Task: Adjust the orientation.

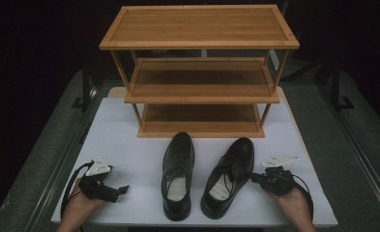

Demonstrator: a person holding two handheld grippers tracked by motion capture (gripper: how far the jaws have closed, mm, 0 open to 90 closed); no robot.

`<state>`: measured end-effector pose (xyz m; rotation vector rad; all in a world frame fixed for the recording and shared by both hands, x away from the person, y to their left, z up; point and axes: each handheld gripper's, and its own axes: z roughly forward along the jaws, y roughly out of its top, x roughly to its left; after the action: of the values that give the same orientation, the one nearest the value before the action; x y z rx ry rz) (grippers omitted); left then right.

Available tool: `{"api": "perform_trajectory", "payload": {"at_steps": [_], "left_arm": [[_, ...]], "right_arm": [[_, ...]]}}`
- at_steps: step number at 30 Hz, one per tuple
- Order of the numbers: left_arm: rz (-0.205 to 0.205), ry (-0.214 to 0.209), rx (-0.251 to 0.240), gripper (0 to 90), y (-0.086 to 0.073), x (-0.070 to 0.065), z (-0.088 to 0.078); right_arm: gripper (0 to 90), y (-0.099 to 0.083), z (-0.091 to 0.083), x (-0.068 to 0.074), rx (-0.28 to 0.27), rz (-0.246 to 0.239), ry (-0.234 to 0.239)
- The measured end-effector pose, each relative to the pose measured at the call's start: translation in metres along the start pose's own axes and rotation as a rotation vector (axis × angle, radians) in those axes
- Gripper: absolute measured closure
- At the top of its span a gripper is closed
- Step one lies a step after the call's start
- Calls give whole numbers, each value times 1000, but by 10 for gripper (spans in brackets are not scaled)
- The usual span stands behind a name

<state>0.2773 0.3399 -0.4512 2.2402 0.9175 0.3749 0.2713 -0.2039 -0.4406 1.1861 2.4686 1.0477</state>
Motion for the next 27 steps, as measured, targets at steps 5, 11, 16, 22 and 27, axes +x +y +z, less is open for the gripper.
{"api": "perform_trajectory", "payload": {"at_steps": [5, 11, 16, 22, 27], "left_arm": [[0, 0, 0, 0, 0, 0, 0], [0, 0, 0, 0, 0, 0, 0], [0, 0, 0, 0, 0, 0, 0], [0, 0, 0, 0, 0, 0, 0], [0, 0, 0, 0, 0, 0, 0]], "right_arm": [[899, 11, 9, 4, 8, -20, 11], [899, 22, 18, 9, 9, -37, 29], [899, 31, 26, 13, 11, -59, 40], [899, 39, 33, 17, 14, -74, 45], [899, 43, 37, 20, 15, -84, 52]]}}
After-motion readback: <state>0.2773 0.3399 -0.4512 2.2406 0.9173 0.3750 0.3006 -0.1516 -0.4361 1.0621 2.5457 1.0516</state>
